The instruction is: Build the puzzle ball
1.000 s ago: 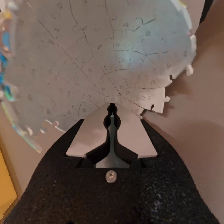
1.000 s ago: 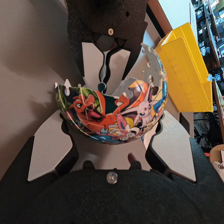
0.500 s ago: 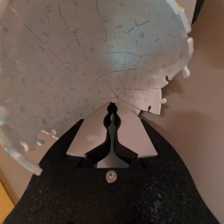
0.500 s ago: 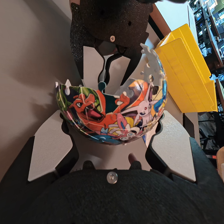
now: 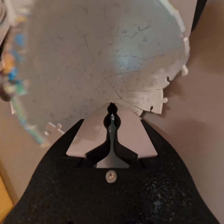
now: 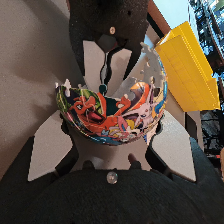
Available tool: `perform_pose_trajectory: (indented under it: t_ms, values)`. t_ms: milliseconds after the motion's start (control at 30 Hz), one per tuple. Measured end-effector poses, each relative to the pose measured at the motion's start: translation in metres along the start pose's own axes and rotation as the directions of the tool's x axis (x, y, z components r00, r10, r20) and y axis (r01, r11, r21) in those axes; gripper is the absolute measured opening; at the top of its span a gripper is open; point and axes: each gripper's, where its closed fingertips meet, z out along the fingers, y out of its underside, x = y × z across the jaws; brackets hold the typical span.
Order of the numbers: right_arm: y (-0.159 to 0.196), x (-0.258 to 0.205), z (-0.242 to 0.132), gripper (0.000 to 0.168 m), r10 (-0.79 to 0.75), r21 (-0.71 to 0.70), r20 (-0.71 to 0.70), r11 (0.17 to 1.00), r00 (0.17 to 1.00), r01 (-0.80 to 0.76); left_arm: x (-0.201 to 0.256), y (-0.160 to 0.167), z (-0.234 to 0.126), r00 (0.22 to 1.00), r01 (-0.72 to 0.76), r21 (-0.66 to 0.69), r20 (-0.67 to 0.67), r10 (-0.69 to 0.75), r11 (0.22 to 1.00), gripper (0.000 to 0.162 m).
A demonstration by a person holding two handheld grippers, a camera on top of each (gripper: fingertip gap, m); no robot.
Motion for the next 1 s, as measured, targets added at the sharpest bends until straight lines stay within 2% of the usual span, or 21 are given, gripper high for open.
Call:
perform_pose_trajectory:
  t_ms: [200, 300, 400, 467, 567, 600, 667, 767, 1000]
  values:
    - [-0.001, 0.0, 0.0, 0.141, -0.02, -0.014, -0.004, 1.0, 1.0, 0.02, -0.004, -0.009, -0.02, 0.998, 0.05, 0.079, 0.022, -0.052, 0.996, 0.0]
    - [0.0, 0.0, -0.001, 0.141, -0.027, -0.032, -0.007, 0.999, 1.0, 0.027, -0.005, -0.008, -0.027, 0.998, 0.051, 0.074, 0.034, -0.053, 0.996, 0.0]
    - [0.001, -0.002, -0.004, 0.14, -0.04, -0.058, -0.015, 0.998, 0.999, 0.039, 0.0, -0.019, -0.045, 0.999, 0.042, 0.198, 0.0, -0.042, 0.979, 0.0]
    - [0.001, -0.004, -0.008, 0.138, -0.046, -0.075, -0.023, 0.996, 0.999, 0.044, -0.004, -0.023, -0.061, 0.995, 0.099, 0.294, -0.01, -0.1, 0.951, 0.0]
    - [-0.002, -0.008, -0.016, 0.134, -0.05, -0.085, -0.034, 0.995, 0.998, 0.047, -0.017, -0.011, -0.072, 0.982, 0.165, 0.328, 0.03, -0.185, 0.93, 0.0]
    - [-0.003, -0.01, -0.018, 0.134, -0.058, -0.093, -0.04, 0.994, 0.998, 0.054, -0.02, -0.005, -0.072, 0.979, 0.172, 0.326, 0.048, -0.198, 0.929, 0.002]
    - [-0.006, -0.013, -0.021, 0.133, -0.078, -0.107, -0.051, 0.992, 0.996, 0.072, -0.02, 0.007, -0.066, 0.972, 0.208, 0.29, 0.046, -0.23, 0.934, 0.023]
    - [-0.01, -0.017, -0.021, 0.135, -0.109, -0.118, -0.069, 0.988, 0.992, 0.1, -0.02, 0.017, -0.051, 0.968, 0.226, 0.227, 0.056, -0.245, 0.947, 0.037]
    - [-0.007, -0.013, -0.013, 0.141, -0.09, -0.131, -0.093, 0.988, 0.992, 0.078, -0.028, 0.0, -0.022, 0.963, 0.265, 0.237, -0.026, -0.267, 0.935, 0.03]
